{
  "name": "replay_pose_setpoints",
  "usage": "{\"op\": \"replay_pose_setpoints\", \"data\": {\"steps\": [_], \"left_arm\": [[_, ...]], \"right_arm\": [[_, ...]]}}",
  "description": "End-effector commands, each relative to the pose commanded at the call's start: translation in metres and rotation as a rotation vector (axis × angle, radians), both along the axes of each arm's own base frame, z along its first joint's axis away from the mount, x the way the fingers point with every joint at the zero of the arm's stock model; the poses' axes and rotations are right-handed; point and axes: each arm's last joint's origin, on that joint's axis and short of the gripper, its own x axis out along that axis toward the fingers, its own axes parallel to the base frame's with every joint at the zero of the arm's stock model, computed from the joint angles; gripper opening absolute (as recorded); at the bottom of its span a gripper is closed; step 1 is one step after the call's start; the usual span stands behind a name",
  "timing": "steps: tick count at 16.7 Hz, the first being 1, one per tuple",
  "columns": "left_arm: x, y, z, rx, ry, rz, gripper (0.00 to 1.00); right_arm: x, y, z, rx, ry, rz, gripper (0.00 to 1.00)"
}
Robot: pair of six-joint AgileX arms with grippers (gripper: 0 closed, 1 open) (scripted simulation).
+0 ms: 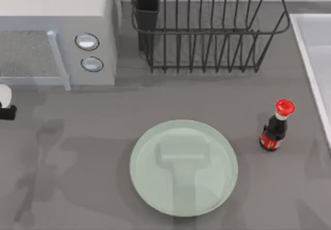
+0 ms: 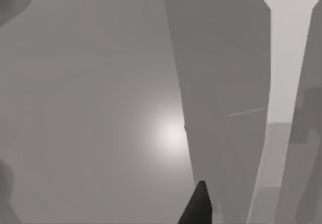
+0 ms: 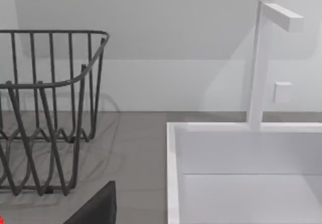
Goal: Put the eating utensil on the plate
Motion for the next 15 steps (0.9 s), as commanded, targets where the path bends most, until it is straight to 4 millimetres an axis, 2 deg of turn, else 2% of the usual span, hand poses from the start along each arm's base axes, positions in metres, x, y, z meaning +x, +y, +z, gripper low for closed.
{"op": "replay_pose_setpoints", "data": {"steps": [3, 6, 10, 15], "left_arm": [[0.0, -0.014, -0.005, 0.006, 0.043, 0.036, 0.0], [-0.001, -0.041, -0.013, 0.032, 0.114, 0.12, 0.0], [-0.005, -0.089, -0.027, 0.12, 0.202, 0.33, 0.0], [-0.016, -0.155, -0.046, 0.297, 0.228, 0.695, 0.0]], "right_arm": [[0.0, 0.0, 0.0, 0.0, 0.0, 0.0, 1.0], [0.0, 0.0, 0.0, 0.0, 0.0, 0.0, 1.0], [0.0, 0.0, 0.0, 0.0, 0.0, 0.0, 1.0], [0.0, 0.0, 0.0, 0.0, 0.0, 0.0, 1.0]]}}
